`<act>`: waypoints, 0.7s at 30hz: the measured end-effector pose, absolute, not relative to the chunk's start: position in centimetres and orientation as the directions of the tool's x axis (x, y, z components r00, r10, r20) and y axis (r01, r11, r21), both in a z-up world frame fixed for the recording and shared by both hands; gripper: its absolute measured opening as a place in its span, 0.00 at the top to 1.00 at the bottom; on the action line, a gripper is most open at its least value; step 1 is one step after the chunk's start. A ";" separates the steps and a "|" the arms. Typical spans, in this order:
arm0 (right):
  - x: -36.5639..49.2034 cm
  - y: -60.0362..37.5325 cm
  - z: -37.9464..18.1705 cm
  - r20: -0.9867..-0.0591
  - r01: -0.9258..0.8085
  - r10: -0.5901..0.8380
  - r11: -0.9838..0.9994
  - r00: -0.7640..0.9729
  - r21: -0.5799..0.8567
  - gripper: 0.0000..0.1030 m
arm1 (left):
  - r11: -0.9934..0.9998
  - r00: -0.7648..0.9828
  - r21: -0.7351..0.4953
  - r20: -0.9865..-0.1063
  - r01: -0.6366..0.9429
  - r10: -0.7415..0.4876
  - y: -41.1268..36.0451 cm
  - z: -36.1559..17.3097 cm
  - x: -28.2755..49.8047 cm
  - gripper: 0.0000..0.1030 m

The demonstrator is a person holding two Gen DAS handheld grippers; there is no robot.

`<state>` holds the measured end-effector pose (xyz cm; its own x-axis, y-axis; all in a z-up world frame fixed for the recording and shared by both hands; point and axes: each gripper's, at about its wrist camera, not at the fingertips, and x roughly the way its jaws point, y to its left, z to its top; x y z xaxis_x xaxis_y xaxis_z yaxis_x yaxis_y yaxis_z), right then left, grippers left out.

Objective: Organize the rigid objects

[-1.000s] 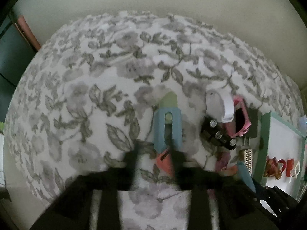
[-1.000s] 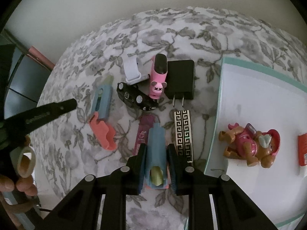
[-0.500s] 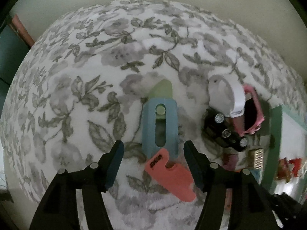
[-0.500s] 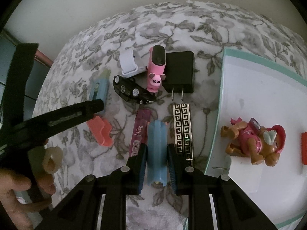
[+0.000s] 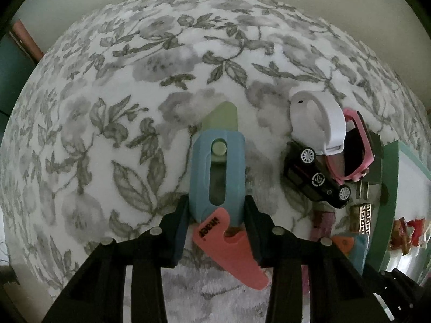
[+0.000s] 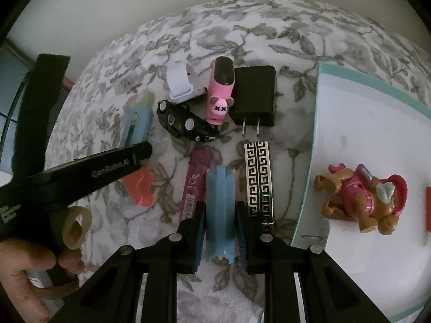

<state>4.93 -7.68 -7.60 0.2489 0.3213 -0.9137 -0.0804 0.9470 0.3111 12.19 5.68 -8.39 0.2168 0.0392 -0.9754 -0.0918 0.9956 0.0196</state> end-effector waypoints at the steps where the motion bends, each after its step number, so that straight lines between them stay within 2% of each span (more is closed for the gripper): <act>1: 4.9 -7.7 -7.6 -0.914 -0.081 0.321 0.947 0.250 0.311 0.78 | 0.995 0.216 0.018 -0.976 -0.094 0.038 5.9 -8.4 12.1 0.60; 21: 4.9 -5.8 -8.2 -0.932 -0.146 0.243 0.967 0.270 0.210 0.77 | 0.992 0.226 0.029 -0.973 -0.120 0.056 6.1 -6.9 10.8 0.60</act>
